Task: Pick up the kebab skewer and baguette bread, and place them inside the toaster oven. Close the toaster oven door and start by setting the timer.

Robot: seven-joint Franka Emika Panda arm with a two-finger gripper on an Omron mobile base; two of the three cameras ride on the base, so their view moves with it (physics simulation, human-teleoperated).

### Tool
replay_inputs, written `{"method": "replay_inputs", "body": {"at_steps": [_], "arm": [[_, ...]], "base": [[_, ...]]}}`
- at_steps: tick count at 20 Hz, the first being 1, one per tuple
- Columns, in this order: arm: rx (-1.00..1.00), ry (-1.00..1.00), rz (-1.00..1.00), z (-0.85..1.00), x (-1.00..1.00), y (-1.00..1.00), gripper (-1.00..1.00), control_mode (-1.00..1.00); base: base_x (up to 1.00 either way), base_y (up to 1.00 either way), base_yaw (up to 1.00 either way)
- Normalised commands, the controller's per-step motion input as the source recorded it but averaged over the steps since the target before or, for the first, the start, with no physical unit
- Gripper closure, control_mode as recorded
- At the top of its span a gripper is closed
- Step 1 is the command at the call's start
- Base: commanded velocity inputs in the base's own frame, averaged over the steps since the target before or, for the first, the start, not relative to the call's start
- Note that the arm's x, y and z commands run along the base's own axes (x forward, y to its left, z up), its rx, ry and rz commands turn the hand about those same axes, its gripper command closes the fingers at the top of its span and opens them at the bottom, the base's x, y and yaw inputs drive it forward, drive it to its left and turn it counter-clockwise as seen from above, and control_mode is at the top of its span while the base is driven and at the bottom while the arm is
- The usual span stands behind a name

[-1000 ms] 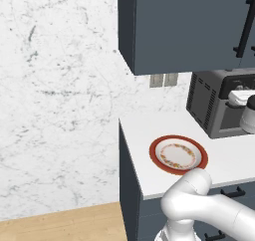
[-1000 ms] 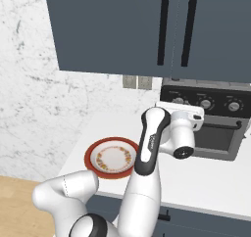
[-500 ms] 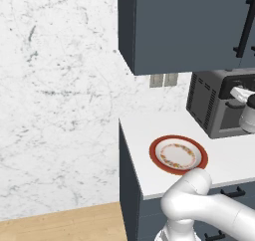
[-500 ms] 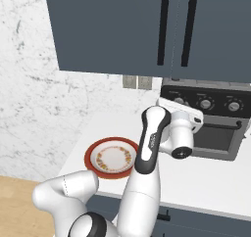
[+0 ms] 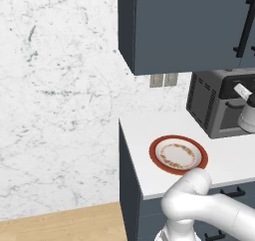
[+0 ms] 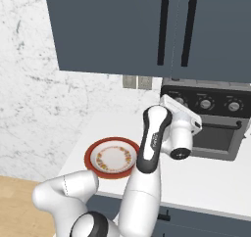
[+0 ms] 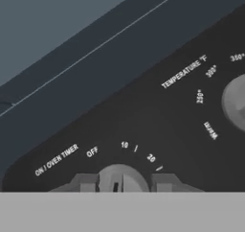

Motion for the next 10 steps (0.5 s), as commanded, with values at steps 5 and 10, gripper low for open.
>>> {"method": "replay_inputs", "body": {"at_steps": [5, 10], "arm": [[0.24, 0.01, 0.00, 0.00, 0.16, 0.00, 1.00, -1.00], [0.24, 0.02, 0.00, 0.00, 0.21, 0.00, 1.00, -1.00]], "base": [[0.00, 0.00, 0.00], [0.00, 0.00, 0.00]]}}
